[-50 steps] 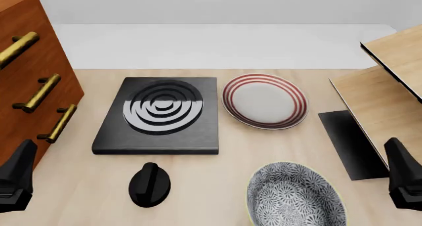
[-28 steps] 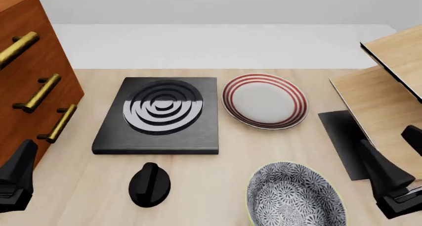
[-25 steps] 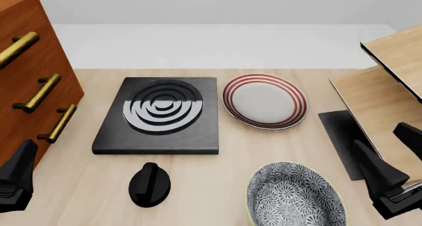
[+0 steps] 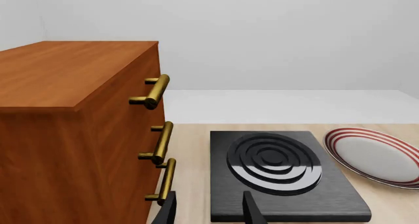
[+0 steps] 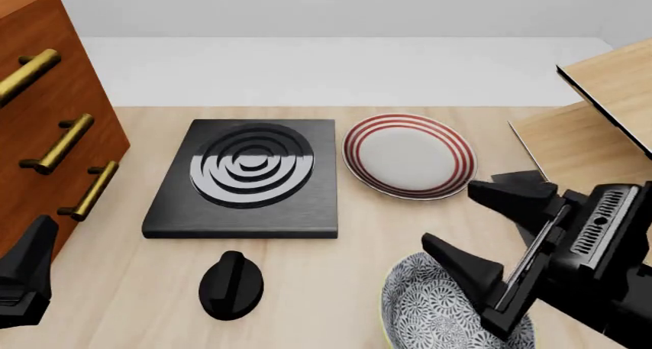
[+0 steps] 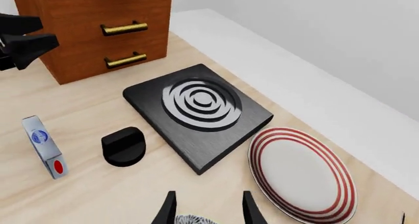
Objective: Pick up the cream cheese and put it in the bowl.
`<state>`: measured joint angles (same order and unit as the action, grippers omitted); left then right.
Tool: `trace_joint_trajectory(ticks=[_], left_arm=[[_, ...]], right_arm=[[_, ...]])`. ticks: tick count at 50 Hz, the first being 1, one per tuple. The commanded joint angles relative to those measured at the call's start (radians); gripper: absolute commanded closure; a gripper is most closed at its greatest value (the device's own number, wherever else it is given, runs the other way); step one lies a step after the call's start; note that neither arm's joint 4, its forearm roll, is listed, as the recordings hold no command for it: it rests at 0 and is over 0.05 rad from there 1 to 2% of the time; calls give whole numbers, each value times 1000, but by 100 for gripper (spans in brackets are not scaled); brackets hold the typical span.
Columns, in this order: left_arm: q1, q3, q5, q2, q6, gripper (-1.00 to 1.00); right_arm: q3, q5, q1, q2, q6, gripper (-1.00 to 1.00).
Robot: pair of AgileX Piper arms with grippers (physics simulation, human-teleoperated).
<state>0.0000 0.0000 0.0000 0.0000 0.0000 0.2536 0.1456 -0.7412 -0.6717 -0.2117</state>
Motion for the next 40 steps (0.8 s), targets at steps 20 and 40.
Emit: trace_joint_trajectory(ticks=[20,40], left_arm=[[0,0,0,0,0,-100],[0,0,0,0,0,-100]], right_arm=[[185,174,-348,-532,-19,-100],[311,267,-494,-843,10,-100]])
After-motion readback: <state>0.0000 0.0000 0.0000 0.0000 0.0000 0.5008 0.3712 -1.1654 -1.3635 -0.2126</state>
